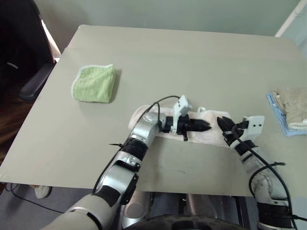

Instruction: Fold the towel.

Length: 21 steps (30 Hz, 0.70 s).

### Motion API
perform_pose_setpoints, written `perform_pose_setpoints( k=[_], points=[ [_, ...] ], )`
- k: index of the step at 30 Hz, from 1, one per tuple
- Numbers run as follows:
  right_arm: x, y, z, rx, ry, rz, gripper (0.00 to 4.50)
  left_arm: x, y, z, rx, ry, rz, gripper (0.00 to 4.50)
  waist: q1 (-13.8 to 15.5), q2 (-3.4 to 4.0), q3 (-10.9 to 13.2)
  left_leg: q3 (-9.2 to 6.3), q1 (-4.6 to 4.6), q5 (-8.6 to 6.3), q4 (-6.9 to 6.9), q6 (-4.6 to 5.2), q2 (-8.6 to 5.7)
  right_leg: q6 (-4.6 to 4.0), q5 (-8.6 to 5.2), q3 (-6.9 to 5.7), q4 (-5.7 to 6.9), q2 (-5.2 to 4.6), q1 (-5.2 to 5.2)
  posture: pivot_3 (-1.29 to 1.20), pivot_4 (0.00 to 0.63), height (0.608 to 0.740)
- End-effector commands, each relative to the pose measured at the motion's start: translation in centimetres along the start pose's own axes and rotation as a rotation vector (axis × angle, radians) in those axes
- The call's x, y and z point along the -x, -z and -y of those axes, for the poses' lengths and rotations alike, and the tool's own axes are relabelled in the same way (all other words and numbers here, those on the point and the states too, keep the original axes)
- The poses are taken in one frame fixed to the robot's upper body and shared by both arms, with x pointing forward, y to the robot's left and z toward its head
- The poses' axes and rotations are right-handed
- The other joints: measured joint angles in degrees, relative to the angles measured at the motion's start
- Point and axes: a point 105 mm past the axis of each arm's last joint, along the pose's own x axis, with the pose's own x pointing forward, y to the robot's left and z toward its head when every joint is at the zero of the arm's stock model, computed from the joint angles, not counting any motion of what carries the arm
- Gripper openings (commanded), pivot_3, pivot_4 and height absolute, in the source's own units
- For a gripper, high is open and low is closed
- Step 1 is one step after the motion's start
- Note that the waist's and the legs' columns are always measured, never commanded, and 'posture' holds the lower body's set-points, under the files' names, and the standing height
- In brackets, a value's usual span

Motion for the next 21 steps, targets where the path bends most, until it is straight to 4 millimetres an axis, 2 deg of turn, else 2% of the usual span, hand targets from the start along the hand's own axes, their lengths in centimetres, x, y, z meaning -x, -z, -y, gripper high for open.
perform_pose_setpoints(
  k=[1,3,6,7,13,19,21],
  points=[
    [0.7,-3.7,-1.7,0.030,-0.120,0.088,2.60,0.6,-3.8,1.4,-0.036,0.038,0.073,2.37,0.0,0.00,0.0,0.02,0.02,0.10,0.00,0.06,0.00,-0.08,0.03,0.01,-0.02,0.00,0.03,0.00,0.150,0.728],
    [1.0,-5.1,-2.4,0.055,-0.181,0.105,3.30,2.1,-5.6,1.5,-0.033,0.005,0.101,3.08,0.0,-0.01,0.0,0.05,-0.01,0.20,0.01,0.05,0.00,-0.11,0.02,0.02,-0.07,-0.01,0.01,0.00,0.150,0.728],
    [1.2,-6.2,-3.1,0.073,-0.235,0.107,4.33,4.0,-6.6,1.2,-0.043,-0.055,0.101,4.09,0.0,-0.01,0.0,0.10,0.03,0.25,-0.01,-0.04,0.01,-0.10,-0.03,0.04,-0.10,0.00,0.03,0.00,0.150,0.728],
    [1.3,-6.4,-3.3,0.077,-0.253,0.105,4.50,4.7,-7.0,1.0,-0.036,-0.080,0.110,4.45,0.0,-0.01,0.0,0.10,0.05,0.25,-0.02,-0.04,0.02,-0.08,-0.05,0.05,-0.10,0.00,0.03,0.00,0.150,0.728],
    [1.7,-6.9,-5.2,0.083,-0.377,0.077,4.50,9.4,-7.8,-0.7,0.034,-0.248,0.141,4.48,0.0,-0.02,0.0,0.09,0.04,0.27,-0.02,0.01,0.02,-0.05,-0.05,0.05,-0.09,0.00,0.01,0.00,0.150,0.728],
    [1.9,-6.4,-6.3,0.076,-0.450,0.021,4.50,15.1,-5.8,-1.9,0.080,-0.482,0.092,4.48,0.0,-0.02,0.0,0.07,0.05,0.26,-0.03,0.01,0.03,-0.16,-0.11,0.06,-0.09,0.04,-0.02,0.00,0.150,0.728],
    [1.8,-6.3,-6.5,0.072,-0.457,0.015,4.50,17.0,-5.2,-2.5,0.159,-0.595,0.120,4.48,0.0,-0.02,0.0,0.07,0.04,0.25,-0.03,0.03,0.02,-0.19,-0.13,0.08,-0.09,0.04,-0.05,0.00,0.150,0.728]
  ],
)
